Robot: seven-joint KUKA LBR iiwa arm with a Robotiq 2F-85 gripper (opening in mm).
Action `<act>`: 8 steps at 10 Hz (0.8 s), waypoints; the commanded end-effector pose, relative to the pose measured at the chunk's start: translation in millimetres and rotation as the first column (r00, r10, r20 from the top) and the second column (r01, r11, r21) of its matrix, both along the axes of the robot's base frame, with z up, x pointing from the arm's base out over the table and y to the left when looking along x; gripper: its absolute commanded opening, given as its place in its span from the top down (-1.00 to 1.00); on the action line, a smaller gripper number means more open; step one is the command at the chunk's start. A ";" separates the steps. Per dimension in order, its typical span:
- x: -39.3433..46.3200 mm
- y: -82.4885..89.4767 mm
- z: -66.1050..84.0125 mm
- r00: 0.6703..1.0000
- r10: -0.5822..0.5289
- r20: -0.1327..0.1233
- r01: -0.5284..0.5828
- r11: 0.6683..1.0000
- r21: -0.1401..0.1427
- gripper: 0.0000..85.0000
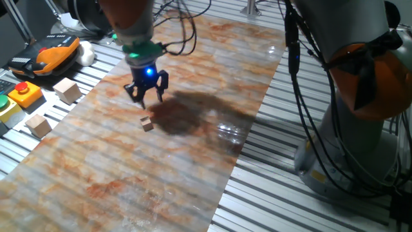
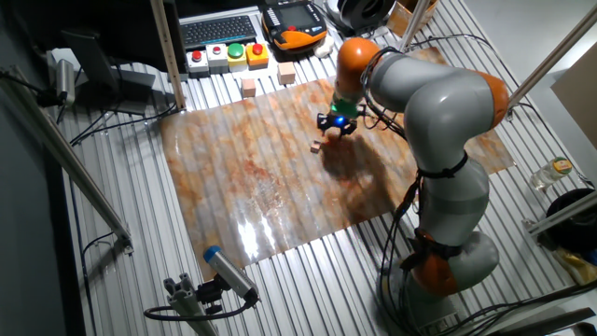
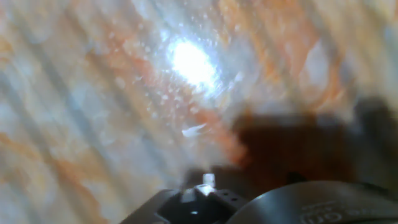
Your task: Hold a small block with the gripper and sweep it from left to right on the table
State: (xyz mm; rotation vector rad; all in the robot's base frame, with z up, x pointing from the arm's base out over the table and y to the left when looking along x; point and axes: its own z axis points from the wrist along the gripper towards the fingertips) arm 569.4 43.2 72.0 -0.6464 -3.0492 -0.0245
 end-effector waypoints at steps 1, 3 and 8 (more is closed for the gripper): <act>-4.5 -7.4 0.5 0.997 0.081 0.011 -0.081 0.997 -0.017 1.00; -14.5 -17.6 8.1 0.979 0.200 0.041 -0.195 0.976 -0.099 1.00; -20.6 -16.5 9.7 0.967 0.250 0.043 -0.249 0.968 -0.043 1.00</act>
